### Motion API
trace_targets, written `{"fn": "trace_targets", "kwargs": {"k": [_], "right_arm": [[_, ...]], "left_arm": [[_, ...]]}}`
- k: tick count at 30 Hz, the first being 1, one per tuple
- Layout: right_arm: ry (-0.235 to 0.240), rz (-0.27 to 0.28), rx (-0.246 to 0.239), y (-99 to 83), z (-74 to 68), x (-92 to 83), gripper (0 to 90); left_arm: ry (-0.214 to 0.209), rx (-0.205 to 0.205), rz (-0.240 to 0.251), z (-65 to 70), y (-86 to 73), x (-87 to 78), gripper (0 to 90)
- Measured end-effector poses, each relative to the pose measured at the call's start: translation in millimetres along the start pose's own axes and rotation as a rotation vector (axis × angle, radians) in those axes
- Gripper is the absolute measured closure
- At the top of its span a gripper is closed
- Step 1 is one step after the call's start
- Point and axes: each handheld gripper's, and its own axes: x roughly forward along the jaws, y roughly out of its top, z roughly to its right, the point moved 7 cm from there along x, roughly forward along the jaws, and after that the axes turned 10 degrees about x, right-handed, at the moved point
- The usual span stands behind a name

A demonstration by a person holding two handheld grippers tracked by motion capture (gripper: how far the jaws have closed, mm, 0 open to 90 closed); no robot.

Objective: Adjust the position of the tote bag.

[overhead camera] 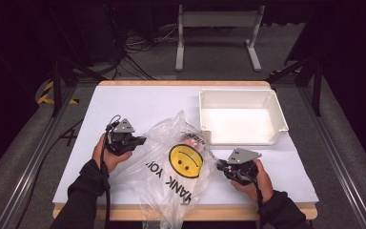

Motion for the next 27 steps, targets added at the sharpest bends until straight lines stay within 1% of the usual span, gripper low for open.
{"fn": "trace_targets", "kwargs": {"k": [2, 3, 4, 7, 8, 9, 10, 13, 15, 19, 20, 22, 24, 27], "right_arm": [[-0.006, 0.002, 0.0, 0.8, 1.2, 0.1, 82.2], [-0.009, 0.003, 0.002, 1.4, 2.0, 0.4, 82.2], [-0.009, 0.005, 0.005, 2.2, 2.3, 0.7, 82.1], [-0.023, 0.008, -0.001, 6.2, 5.1, 3.3, 82.1], [-0.03, 0.012, -0.002, 9.1, 7.0, 5.0, 82.2], [-0.033, 0.012, -0.002, 10.4, 7.9, 6.0, 82.4], [-0.037, 0.016, -0.003, 12.3, 9.1, 7.4, 82.7], [-0.046, 0.02, -0.01, 17.9, 11.5, 11.1, 83.6], [-0.045, 0.03, -0.012, 22.9, 12.9, 12.3, 84.5], [-0.053, 0.043, -0.016, 31.3, 14.9, 15.7, 84.4], [-0.056, 0.047, -0.021, 33.4, 15.4, 17.3, 84.3], [-0.066, 0.046, -0.034, 35.9, 15.9, 20.2, 84.3], [-0.068, 0.045, -0.037, 39.4, 16.2, 23.9, 84.2], [-0.071, 0.054, -0.041, 45.8, 16.1, 27.7, 84.4]], "left_arm": [[0.012, -0.027, 0.012, -5.0, -5.0, -5.6, 90.0], [0.018, -0.03, 0.014, -7.4, -7.4, -8.0, 90.0], [0.021, -0.04, 0.014, -9.5, -10.9, -10.6, 90.0], [0.05, -0.061, 0.0, -16.5, -24.6, -20.4, 90.0], [0.056, -0.063, 0.0, -18.6, -27.4, -22.8, 90.0], [0.055, -0.078, 0.003, -20.0, -30.9, -25.9, 90.0], [0.062, -0.083, 0.003, -21.7, -34.3, -28.3, 90.0], [0.079, -0.092, -0.013, -23.3, -45.3, -35.1, 90.0], [0.09, -0.088, -0.019, -25.1, -50.6, -39.1, 90.0], [0.109, -0.113, -0.021, -27.3, -60.9, -48.7, 90.0], [0.115, -0.111, -0.021, -28.0, -62.7, -50.6, 90.0], [0.124, -0.124, -0.019, -28.7, -67.5, -55.4, 90.0], [0.143, -0.126, -0.018, -30.6, -72.7, -60.5, 90.0], [0.152, -0.15, -0.015, -31.6, -78.8, -67.4, 90.0]]}}
